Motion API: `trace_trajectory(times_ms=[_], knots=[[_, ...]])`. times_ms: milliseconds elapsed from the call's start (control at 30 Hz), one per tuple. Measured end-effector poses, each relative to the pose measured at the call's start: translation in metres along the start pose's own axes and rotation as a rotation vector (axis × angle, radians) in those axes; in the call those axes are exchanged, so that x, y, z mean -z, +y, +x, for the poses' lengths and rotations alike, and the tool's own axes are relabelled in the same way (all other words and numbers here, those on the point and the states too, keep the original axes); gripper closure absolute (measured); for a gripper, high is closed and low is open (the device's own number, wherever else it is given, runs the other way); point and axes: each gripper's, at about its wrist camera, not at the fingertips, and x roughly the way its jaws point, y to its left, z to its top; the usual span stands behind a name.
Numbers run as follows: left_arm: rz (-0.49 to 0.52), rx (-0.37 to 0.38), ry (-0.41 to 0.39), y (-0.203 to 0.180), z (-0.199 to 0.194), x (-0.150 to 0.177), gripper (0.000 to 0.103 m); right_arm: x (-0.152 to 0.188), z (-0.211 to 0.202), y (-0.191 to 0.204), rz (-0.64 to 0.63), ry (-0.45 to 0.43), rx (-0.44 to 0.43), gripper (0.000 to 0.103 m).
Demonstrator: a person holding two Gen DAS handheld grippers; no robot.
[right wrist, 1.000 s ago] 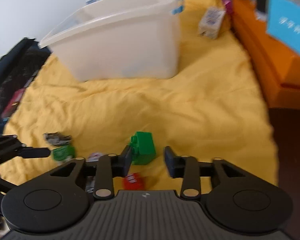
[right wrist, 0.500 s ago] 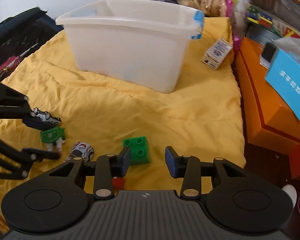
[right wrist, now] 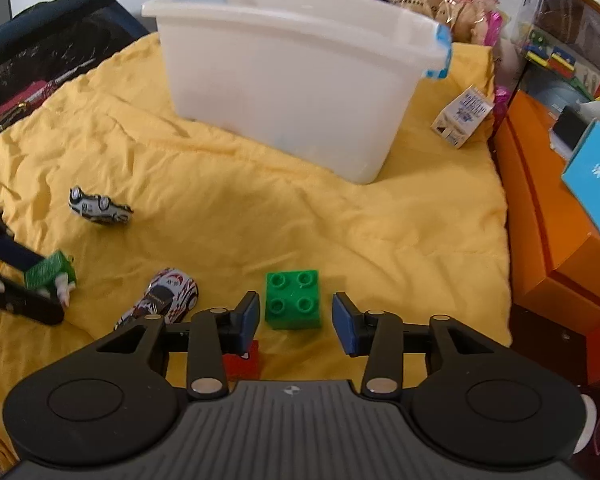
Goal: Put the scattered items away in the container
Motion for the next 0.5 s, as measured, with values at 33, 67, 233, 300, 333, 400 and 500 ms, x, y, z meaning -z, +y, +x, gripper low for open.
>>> trace_trajectory(times_ms=[33,67,233,300,333,400,500], knots=[[-0.006,-0.001,-0.006,0.0,0.001,0.001,0.062,0.001,0.003,0.001,-0.004,0.01,0.005,0.058],[-0.01,-0.001,-0.012,0.0,0.0,0.002,0.062,0.002,0.006,0.001,-0.005,0.018,0.009,0.06],[-0.001,-0.056,-0.036,0.002,-0.004,-0.002,0.06,0.002,0.005,-0.001,0.013,0.026,0.001,0.068],[0.018,-0.074,-0.049,0.002,-0.01,-0.002,0.055,0.001,0.0,-0.001,0.011,0.013,0.002,0.068],[0.029,-0.084,-0.058,0.002,-0.012,-0.001,0.052,0.0,-0.003,-0.001,0.012,0.007,0.002,0.068],[0.041,-0.102,-0.063,0.002,-0.014,-0.001,0.052,-0.001,-0.007,-0.001,0.02,-0.003,0.004,0.068],[0.087,-0.14,-0.078,-0.002,-0.018,0.001,0.051,-0.003,-0.011,0.001,0.03,-0.014,0.008,0.068]])
